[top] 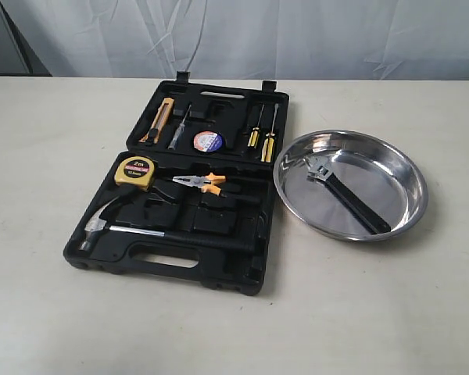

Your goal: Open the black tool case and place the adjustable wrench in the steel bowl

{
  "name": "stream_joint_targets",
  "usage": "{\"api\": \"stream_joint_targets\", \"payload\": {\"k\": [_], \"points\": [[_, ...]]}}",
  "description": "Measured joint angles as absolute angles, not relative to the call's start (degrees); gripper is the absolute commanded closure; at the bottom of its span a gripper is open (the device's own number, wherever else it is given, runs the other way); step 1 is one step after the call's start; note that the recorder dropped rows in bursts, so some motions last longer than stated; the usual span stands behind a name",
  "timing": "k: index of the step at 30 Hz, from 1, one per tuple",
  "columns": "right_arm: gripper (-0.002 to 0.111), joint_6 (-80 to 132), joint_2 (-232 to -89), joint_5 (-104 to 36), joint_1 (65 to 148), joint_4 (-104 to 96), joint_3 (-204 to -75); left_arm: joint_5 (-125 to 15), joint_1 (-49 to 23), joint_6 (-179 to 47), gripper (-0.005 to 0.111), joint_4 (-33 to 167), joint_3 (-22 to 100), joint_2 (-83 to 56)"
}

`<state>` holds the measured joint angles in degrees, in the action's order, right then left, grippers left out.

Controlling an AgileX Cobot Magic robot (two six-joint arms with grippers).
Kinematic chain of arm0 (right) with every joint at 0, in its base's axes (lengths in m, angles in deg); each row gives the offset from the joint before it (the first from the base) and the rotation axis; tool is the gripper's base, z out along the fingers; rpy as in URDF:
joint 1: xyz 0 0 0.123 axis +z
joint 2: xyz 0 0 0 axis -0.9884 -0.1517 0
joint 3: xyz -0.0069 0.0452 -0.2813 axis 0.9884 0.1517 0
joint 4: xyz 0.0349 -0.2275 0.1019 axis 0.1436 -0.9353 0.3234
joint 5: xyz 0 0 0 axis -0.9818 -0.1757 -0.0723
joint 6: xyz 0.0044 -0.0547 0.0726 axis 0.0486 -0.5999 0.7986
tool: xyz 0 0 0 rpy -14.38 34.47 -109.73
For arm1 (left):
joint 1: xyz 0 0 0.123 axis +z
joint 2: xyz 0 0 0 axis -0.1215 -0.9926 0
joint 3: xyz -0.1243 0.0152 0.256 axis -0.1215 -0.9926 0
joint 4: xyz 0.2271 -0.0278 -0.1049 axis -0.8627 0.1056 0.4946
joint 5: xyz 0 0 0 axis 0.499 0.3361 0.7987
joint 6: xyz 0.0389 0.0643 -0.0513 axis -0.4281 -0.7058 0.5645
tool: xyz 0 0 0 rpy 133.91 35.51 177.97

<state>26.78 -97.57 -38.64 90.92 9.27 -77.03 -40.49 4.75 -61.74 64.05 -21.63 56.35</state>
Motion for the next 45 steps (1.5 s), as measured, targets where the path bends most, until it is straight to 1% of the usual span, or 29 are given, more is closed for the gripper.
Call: {"api": "stream_joint_targets", "payload": {"k": [7, 20, 45], "points": [[0.108, 26.78, -89.05, -39.85, 88.67, 6.90, -74.94, -40.49, 4.75, -61.74, 0.106, 64.05, -21.63, 56.35], [0.108, 26.43, -88.88, -44.39, 87.09, 4.18, -74.83, -40.49, 4.75, -61.74, 0.106, 64.05, -21.63, 56.35], [0.108, 26.43, -88.88, -44.61, 86.61, 4.18, -74.83, -40.49, 4.75, -61.74, 0.106, 63.95, -21.63, 56.35]]}}
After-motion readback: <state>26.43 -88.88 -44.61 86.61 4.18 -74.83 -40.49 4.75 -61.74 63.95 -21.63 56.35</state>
